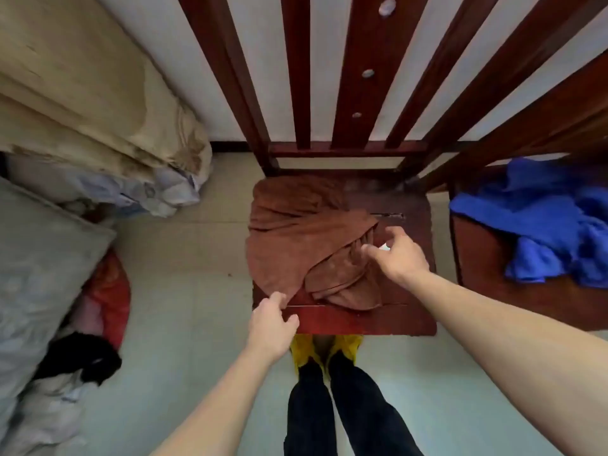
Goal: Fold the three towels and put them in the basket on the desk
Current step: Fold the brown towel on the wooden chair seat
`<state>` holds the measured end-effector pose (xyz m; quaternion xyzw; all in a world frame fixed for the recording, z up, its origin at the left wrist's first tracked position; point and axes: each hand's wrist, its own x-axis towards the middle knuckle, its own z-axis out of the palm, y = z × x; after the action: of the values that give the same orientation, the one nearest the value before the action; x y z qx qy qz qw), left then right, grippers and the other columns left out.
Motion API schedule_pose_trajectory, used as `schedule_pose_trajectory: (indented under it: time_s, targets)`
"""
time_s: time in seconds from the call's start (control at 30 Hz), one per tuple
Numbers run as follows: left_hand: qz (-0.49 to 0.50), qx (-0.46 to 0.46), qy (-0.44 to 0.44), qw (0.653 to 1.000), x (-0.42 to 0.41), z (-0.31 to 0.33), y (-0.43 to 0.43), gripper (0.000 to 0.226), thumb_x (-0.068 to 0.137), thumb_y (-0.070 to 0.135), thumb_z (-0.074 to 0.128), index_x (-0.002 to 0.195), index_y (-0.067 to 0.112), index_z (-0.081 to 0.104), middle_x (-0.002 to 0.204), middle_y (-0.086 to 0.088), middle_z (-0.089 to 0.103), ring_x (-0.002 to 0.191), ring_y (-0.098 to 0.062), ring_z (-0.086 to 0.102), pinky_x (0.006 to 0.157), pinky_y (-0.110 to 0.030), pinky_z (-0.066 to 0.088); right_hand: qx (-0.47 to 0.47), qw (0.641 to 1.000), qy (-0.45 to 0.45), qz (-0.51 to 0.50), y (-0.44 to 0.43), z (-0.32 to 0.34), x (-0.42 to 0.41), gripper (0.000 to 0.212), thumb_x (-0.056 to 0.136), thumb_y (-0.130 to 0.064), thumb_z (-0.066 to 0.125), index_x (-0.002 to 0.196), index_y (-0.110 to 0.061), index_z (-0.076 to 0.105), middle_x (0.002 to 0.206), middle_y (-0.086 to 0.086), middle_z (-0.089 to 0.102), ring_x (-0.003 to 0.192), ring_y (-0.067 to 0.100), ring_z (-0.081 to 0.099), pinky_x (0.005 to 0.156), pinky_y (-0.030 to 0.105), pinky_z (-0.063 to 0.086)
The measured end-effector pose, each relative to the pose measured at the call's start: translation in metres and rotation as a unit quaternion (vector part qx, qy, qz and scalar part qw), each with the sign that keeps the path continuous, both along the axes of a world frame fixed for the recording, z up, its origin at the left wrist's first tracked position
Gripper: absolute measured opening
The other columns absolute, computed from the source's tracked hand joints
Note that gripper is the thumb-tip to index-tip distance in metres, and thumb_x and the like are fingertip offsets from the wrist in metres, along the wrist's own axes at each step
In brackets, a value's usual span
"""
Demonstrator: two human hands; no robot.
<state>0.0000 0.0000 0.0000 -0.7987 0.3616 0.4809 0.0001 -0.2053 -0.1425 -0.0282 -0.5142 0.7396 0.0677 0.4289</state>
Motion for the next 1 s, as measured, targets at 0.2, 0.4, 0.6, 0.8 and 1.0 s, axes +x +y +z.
schedule_pose_trajectory:
  time_s: [0.2,0.4,0.6,0.8,1.0]
  targets:
    - [-0.075,-0.047,-0.073,0.993,-0.010,-0.064,-0.013,0.067,0.091,0.024,0.052,0.149,0.028,0.018,0.129,-0.005,0.039,0.113,-0.026,0.048,0.086,-0.041,0.049,-0.013,0.999,0.030,0.039,0.036,-0.054,0.012,0.036,0.082,-0.035,0.067,0.111,-0.021,0.051,0.111,0.011,0.066,0.105,0.038,0.060,0.081,0.038,0.047]
    - [-0.176,-0.030,-0.124,0.976,-0.016,-0.069,-0.019,0.060,0.092,0.026,0.047,0.148,0.029,0.025,0.124,-0.007,0.035,0.115,-0.025,0.040,0.080,-0.035,0.047,-0.100,0.989,0.108,0.015,0.071,-0.038,-0.061,0.025,0.082,-0.014,0.059,0.104,-0.020,0.050,0.104,0.012,0.056,0.094,0.040,0.059,0.072,0.039,0.040]
    - [-0.180,-0.020,-0.174,0.968,-0.003,-0.064,-0.005,0.035,0.090,0.023,0.047,0.124,0.019,0.052,0.124,-0.007,0.039,0.113,-0.024,0.039,0.081,-0.036,0.045,0.048,0.981,0.055,0.180,0.089,-0.010,-0.088,0.046,0.075,-0.064,0.064,0.102,-0.028,0.056,0.100,-0.006,0.052,0.097,0.019,0.056,0.075,0.035,0.046]
    - [0.304,0.088,-0.006,0.949,-0.005,-0.070,0.000,0.032,0.086,0.041,0.062,0.087,0.009,0.061,0.092,-0.011,0.070,0.077,-0.030,0.066,0.069,-0.035,0.053,-0.179,0.978,0.070,0.085,-0.001,-0.027,-0.040,0.033,0.086,-0.048,0.061,0.104,-0.021,0.062,0.109,0.007,0.059,0.107,0.031,0.057,0.082,0.039,0.046]
    - [0.574,0.162,0.207,0.775,-0.029,-0.079,-0.025,0.032,0.090,0.027,0.064,0.099,-0.003,0.061,0.081,-0.016,0.071,0.062,-0.024,0.070,0.051,-0.030,0.054,-0.104,0.976,0.108,0.157,-0.046,-0.061,0.002,0.034,0.086,-0.037,0.066,0.116,-0.023,0.059,0.122,0.012,0.057,0.109,0.038,0.058,0.087,0.041,0.046]
